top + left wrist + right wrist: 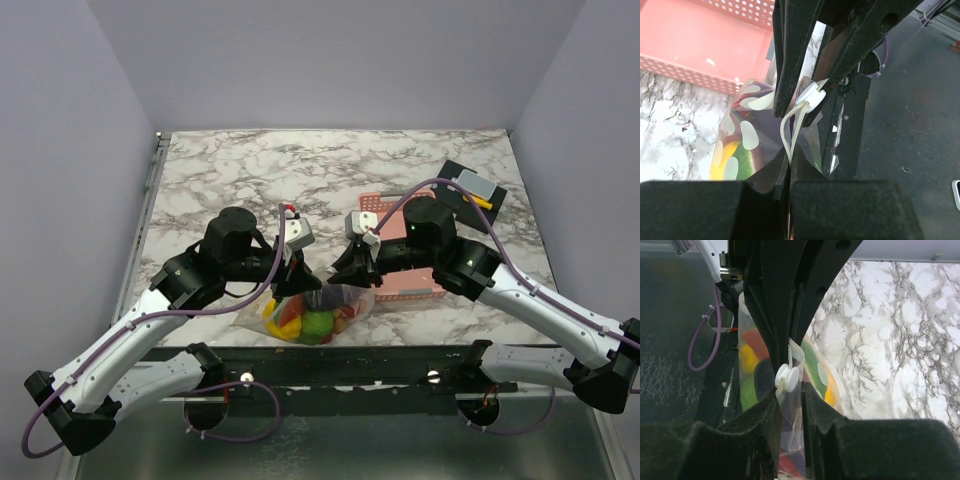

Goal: Place the food in the zip-top bag and seal the zipper
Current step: Zip the zipper food storage bag at the center of the board.

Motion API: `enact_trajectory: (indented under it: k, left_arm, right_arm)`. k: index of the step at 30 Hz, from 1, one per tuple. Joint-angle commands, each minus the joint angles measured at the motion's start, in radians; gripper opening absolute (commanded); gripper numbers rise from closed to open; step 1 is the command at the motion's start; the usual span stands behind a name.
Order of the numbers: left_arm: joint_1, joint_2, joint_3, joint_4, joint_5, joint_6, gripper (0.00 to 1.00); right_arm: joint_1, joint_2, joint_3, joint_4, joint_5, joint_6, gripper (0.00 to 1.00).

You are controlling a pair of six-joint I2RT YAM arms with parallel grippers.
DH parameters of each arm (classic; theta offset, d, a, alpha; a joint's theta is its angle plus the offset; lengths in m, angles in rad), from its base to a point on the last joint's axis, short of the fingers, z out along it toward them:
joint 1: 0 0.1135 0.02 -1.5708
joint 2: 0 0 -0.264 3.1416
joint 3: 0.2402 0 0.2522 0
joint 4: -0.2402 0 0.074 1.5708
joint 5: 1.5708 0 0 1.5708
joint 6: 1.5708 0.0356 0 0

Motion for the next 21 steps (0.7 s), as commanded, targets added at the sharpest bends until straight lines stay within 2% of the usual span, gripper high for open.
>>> enact_trajectory:
  k: [1, 5, 9, 14, 16, 18, 21]
  left_arm:
    - [-0.003, -0.003, 0.050, 0.049, 0.049, 0.006, 0.00]
    - [-0.003, -0.001, 0.049, 0.049, 0.055, 0.004, 0.00]
    - [-0.003, 0.002, 0.045, 0.048, 0.063, 0.004, 0.00]
    - [-0.004, -0.003, 0.028, 0.048, 0.063, 0.000, 0.00]
    - [-0.004, -0.007, 0.022, 0.048, 0.053, 0.000, 0.07]
    - [-0.004, -0.013, 0.020, 0.047, 0.043, 0.003, 0.24]
    - [-0.004, -0.018, 0.025, 0.045, 0.042, 0.014, 0.40]
  right_arm:
    - [0.005, 0.012, -0.010, 0.037, -0.040, 0.016, 0.23]
    - [0.005, 0.012, -0.011, 0.055, -0.051, 0.023, 0.18]
    - [0.005, 0.021, -0.006, 0.065, -0.062, 0.028, 0.02]
    - [0.005, 0.022, 0.005, 0.048, -0.077, 0.018, 0.01]
    - [0.005, 0.020, 0.008, 0.037, -0.074, 0.014, 0.00]
    - [0.005, 0.019, 0.012, 0.027, -0.073, 0.013, 0.01]
    - [0.005, 0.016, 0.013, 0.024, -0.073, 0.017, 0.01]
